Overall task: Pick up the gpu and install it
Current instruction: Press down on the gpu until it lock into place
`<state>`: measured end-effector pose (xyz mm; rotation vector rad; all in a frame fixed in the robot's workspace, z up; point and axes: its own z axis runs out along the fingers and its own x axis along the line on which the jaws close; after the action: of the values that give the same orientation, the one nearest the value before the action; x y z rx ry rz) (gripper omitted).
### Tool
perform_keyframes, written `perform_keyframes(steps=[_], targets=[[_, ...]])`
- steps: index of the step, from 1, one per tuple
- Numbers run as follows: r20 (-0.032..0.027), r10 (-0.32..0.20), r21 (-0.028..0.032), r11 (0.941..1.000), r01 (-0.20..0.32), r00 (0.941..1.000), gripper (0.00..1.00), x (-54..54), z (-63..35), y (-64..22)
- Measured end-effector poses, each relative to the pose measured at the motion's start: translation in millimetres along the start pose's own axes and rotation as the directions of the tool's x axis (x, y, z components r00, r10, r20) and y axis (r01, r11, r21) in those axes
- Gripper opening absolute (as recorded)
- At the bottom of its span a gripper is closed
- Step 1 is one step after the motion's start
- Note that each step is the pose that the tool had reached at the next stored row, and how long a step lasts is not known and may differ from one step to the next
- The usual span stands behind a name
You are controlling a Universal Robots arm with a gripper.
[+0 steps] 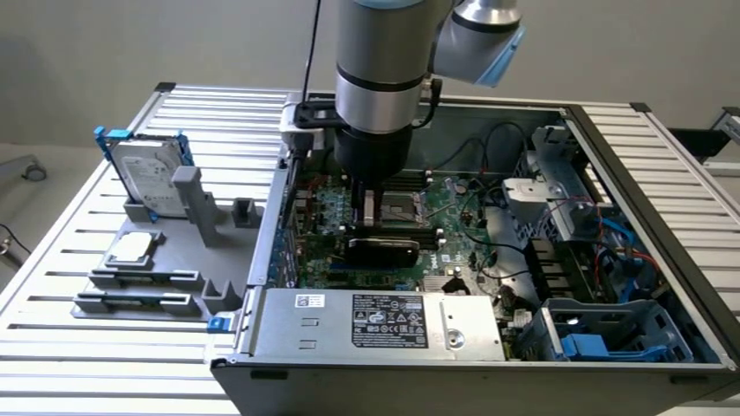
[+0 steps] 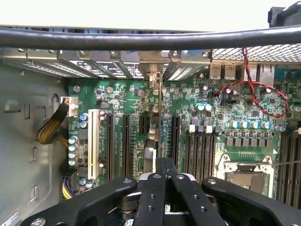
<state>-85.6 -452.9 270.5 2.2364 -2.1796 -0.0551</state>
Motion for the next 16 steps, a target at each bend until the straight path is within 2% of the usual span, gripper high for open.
perform_keyframes(steps=[16], targets=[[-0.0018,0.0,-0.0004,1.0,0.0,1.0,0.11,-0.7,4.9,0.7]])
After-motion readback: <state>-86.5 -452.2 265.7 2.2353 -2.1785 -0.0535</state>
